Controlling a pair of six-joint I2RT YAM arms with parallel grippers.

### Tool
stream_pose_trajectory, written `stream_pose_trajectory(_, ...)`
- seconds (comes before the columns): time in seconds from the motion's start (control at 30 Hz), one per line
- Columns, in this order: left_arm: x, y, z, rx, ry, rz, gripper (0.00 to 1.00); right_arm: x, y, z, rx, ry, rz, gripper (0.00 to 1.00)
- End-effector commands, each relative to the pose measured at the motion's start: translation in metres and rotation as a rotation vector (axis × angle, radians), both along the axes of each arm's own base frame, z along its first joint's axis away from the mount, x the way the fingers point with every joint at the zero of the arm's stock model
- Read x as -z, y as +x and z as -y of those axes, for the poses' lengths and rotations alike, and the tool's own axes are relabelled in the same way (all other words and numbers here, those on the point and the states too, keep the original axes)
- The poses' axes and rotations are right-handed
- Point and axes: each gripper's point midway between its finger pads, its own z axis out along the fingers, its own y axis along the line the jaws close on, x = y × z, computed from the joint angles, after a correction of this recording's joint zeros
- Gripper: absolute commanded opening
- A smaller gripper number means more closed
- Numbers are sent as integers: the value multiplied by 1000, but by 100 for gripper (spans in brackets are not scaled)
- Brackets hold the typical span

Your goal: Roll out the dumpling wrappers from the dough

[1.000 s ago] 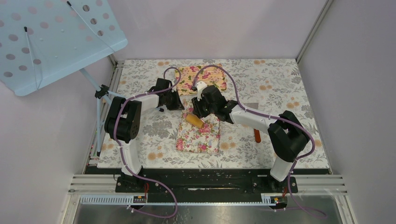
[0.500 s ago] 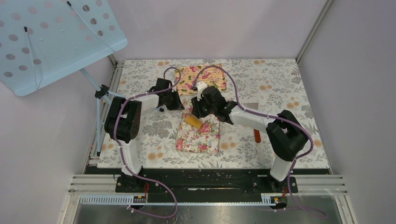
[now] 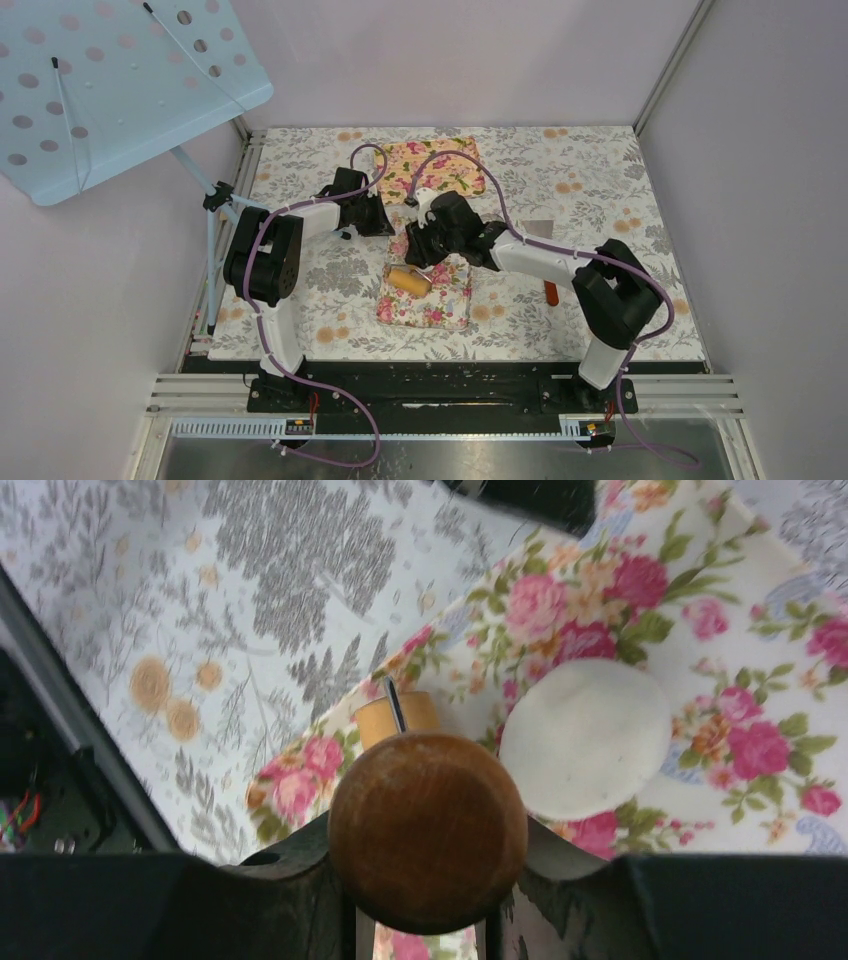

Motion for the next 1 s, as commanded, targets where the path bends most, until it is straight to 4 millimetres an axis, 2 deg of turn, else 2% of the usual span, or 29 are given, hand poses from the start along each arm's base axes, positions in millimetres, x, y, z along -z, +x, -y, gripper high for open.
stream_pose_trajectory(0.0, 22, -22, -4, 20, 17, -107, 0, -5, -41, 26, -112, -99, -79, 0)
stream_pose_trajectory(0.1, 22, -21, -3, 20, 15, -104, 0, -56, -35, 23, -160, -48, 58, 0)
stream_pose_trajectory(0.2, 22, -22, -3, 19, 17, -106, 0, -91, -26, 26, -187, -48, 132, 0)
stream_pose_trajectory(0.3, 22, -22, -3, 20, 17, -105, 0, -115, -20, 27, -244, -14, 175, 0)
stream_pose_trajectory(0.4, 23, -22, -3, 20, 17, -106, 0, -124, -12, 28, -320, -12, 255, 0)
stream_pose_trajectory(0.53, 22, -21, -3, 20, 17, -105, 0, -115, 11, 27, -410, -23, 351, 0)
stream_pose_trajectory(0.7, 23, -21, -3, 20, 17, -105, 0, -91, 34, 19, -476, 1, 341, 0)
stream_pose_trajectory(0.87, 22, -21, -3, 21, 15, -102, 0, -55, 47, 20, -516, -73, 331, 0)
stream_pose_trajectory(0.97, 22, -21, -2, 23, 14, -103, 0, -31, 50, 29, -522, -111, 305, 0)
